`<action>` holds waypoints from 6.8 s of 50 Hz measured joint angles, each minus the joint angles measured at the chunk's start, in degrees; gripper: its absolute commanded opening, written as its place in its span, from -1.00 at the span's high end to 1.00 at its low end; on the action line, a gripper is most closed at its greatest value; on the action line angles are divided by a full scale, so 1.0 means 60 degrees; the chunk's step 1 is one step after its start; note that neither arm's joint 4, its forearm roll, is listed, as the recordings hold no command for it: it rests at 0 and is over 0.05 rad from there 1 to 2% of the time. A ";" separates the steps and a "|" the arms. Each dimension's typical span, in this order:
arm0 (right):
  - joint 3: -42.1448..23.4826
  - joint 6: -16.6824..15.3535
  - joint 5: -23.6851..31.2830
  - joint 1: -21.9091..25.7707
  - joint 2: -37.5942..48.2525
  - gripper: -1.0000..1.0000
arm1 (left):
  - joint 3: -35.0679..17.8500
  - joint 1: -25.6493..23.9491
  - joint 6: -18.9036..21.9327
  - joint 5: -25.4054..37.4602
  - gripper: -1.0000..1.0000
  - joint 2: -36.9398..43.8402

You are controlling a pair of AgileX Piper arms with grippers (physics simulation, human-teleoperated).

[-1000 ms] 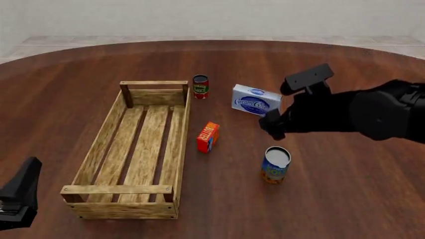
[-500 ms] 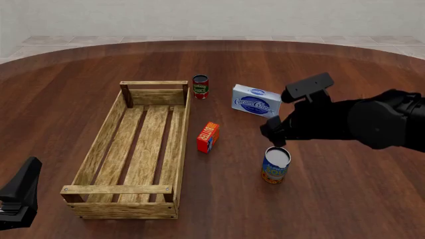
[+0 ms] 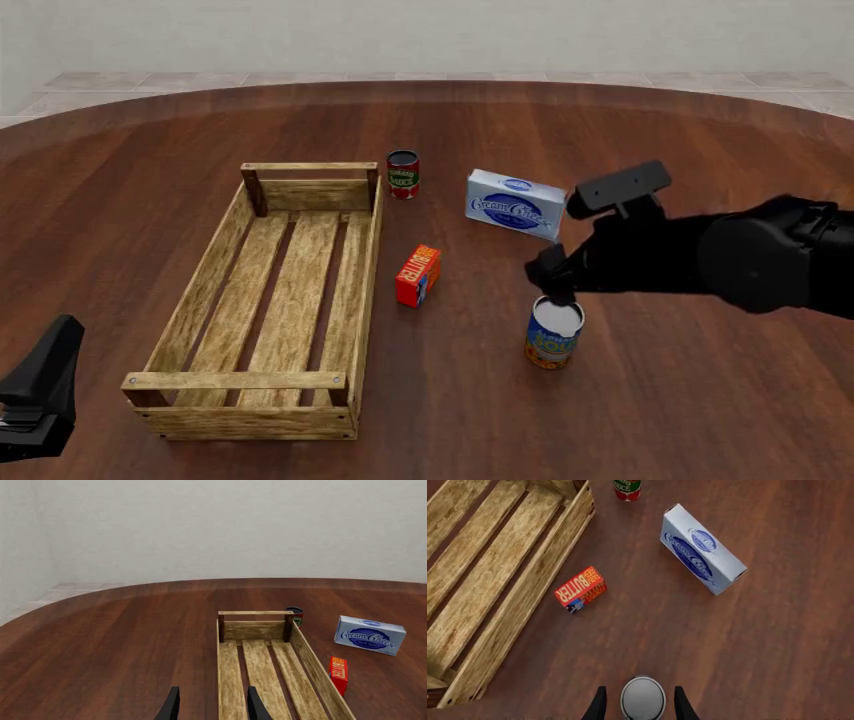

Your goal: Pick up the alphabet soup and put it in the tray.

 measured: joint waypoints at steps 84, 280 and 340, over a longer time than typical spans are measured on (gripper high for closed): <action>0.0815 0.0598 -0.1024 -0.0102 0.0501 -1.00 | 0.0000 0.0000 0.0000 0.0000 -1.00 0.0000; 0.1146 0.1253 -0.2533 -0.0165 0.2200 -1.00 | 0.0000 0.0000 0.0000 0.0000 -1.00 0.0000; -0.3245 -0.1084 0.0654 0.0935 0.0492 1.00 | 0.0000 0.0000 0.0000 0.0000 -1.00 0.0000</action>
